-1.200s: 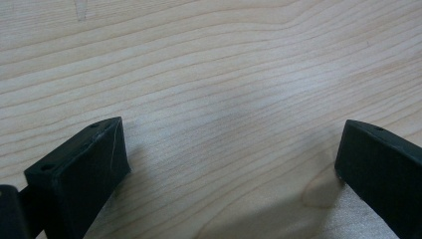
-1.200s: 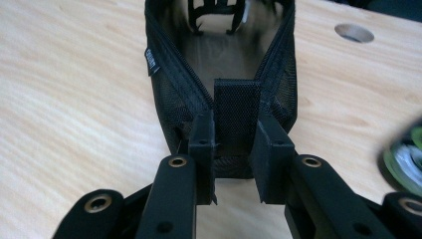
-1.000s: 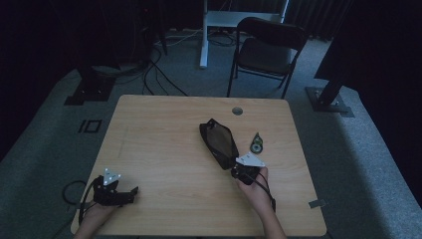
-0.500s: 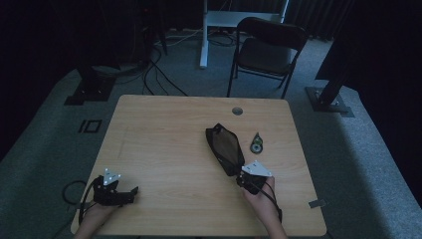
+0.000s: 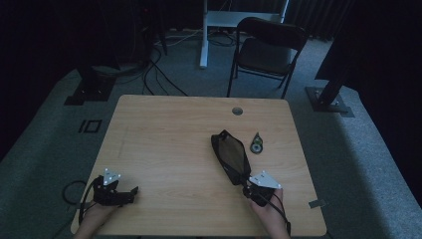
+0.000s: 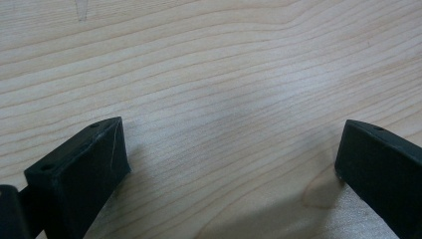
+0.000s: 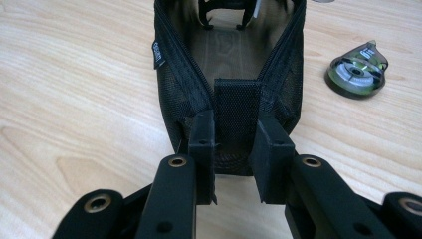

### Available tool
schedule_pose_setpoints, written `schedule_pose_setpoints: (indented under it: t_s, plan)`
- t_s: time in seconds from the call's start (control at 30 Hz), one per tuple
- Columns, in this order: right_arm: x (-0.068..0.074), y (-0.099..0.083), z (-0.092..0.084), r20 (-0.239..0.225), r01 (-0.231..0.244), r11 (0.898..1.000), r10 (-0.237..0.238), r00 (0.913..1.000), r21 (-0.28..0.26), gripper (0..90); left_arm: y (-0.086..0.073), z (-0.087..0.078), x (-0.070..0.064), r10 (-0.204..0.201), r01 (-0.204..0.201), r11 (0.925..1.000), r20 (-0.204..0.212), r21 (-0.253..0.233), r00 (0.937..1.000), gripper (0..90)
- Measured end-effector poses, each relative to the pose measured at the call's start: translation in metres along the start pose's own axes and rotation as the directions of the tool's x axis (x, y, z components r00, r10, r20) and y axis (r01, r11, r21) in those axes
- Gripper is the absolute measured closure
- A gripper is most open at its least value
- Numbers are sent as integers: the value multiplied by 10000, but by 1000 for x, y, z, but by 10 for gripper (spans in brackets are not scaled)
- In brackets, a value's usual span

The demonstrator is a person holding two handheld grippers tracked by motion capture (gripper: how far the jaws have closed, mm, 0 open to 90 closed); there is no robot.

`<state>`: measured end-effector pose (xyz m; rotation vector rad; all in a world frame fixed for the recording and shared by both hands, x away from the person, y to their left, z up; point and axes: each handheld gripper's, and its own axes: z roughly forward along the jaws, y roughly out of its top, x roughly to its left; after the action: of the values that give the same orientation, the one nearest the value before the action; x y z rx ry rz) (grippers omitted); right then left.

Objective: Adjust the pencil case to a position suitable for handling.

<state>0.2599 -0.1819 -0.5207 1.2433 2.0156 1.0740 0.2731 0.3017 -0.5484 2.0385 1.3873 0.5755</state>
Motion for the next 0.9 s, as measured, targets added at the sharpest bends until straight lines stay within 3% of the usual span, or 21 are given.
schedule_pose_setpoints:
  t_s: [0.43,0.63,0.9]
  plan:
    - [2,-15,-22,154,-281,9996,283,9995,-89,730,0,0,0,-5,5,10000,0,-3,10000,4]
    - [11,-20,-31,296,204,9998,-203,9994,-12,728,0,0,0,-3,3,10000,0,-1,10000,4]
    - [9,-15,-35,-30,-104,9998,103,9999,-171,654,0,0,0,-2,2,10000,-1,-3,10000,4]
